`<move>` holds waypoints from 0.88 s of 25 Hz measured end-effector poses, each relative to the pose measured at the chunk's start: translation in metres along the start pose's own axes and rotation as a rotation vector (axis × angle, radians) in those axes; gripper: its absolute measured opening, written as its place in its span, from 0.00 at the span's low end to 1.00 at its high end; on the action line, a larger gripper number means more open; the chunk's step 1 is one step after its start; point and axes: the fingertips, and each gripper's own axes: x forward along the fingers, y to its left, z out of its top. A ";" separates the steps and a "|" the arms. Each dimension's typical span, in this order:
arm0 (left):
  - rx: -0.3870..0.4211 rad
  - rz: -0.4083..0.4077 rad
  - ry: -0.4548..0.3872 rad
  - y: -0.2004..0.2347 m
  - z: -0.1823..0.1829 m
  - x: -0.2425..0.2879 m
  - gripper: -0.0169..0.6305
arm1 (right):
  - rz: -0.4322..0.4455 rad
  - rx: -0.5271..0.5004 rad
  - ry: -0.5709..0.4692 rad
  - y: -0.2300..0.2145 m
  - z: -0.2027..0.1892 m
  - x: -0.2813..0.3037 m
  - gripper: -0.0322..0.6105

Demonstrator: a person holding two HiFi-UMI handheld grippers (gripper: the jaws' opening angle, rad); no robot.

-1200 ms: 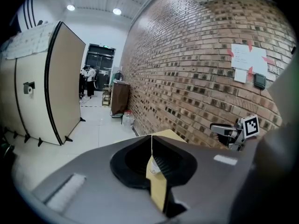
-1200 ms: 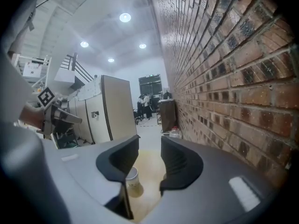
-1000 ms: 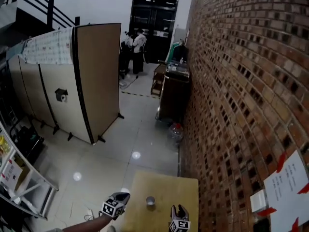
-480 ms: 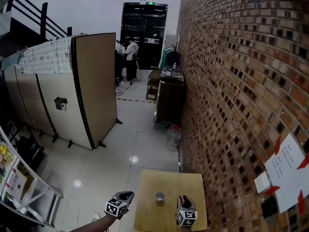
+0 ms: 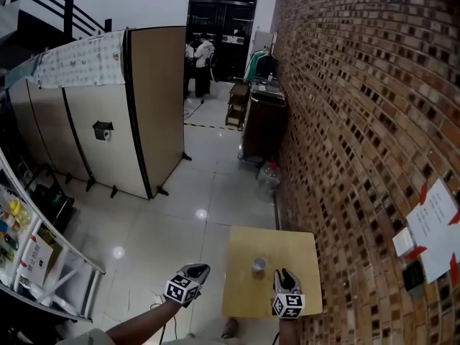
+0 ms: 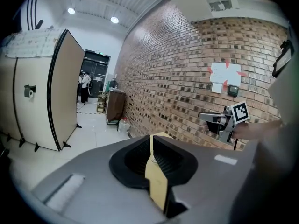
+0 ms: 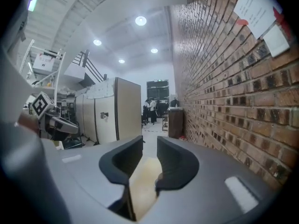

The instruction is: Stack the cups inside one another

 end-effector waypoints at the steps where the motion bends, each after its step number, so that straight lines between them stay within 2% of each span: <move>1: 0.001 -0.003 -0.008 0.002 0.001 -0.007 0.09 | 0.005 -0.006 -0.005 0.009 0.004 -0.004 0.19; 8: -0.011 -0.043 -0.061 0.005 0.011 -0.054 0.09 | 0.036 -0.074 -0.065 0.063 0.043 -0.023 0.18; 12: 0.021 -0.070 -0.086 -0.004 0.020 -0.062 0.09 | 0.057 -0.148 -0.090 0.088 0.060 -0.031 0.18; 15: 0.055 -0.095 -0.096 -0.020 0.030 -0.064 0.09 | 0.052 -0.149 -0.123 0.093 0.077 -0.047 0.18; 22: 0.084 -0.109 -0.086 -0.055 0.016 -0.091 0.09 | 0.059 -0.125 -0.116 0.110 0.063 -0.091 0.18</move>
